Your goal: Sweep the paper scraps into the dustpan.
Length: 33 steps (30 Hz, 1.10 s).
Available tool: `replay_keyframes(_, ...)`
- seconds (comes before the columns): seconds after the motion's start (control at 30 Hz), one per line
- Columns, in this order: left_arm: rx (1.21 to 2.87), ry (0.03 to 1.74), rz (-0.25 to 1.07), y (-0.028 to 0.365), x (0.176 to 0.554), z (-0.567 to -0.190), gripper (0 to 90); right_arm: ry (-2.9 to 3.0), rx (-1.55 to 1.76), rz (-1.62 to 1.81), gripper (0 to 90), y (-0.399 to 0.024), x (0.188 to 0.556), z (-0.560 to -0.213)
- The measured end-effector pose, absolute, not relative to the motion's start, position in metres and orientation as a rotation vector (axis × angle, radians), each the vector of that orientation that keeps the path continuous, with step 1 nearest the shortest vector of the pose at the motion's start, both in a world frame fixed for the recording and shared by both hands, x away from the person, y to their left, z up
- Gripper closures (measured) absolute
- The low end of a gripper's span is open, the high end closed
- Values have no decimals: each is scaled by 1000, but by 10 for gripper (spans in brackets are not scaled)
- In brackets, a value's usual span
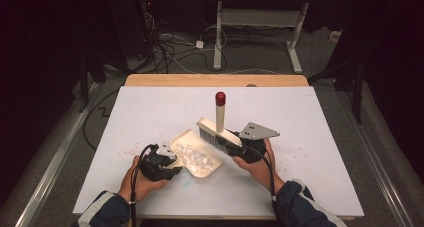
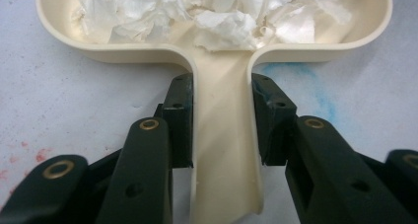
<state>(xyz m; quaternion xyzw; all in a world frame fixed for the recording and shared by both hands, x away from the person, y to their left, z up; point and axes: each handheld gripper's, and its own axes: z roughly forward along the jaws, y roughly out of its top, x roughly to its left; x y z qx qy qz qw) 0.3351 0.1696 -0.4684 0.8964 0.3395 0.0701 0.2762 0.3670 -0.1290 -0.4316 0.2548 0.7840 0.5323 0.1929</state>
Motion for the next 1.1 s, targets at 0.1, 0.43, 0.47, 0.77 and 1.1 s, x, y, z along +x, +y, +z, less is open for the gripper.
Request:
replay_keyframes(0.1,2427,895,193,170,333,-467,633,2192,732,1463,675,-141,362,-431)
replay_keyframes(0.43,2462,869,178,173,324,-463,633,2242,743,1376,675,-152,345,-439)
replay_keyframes(0.47,2466,863,172,173,323,-463,633,2242,750,1377,676,-152,343,-438)
replay_keyframes(0.77,2480,851,173,168,320,-464,633,2243,729,1300,675,-162,328,-435)
replay_keyframes(1.1,2494,860,186,160,321,-465,633,2376,675,1378,674,-140,320,-444)
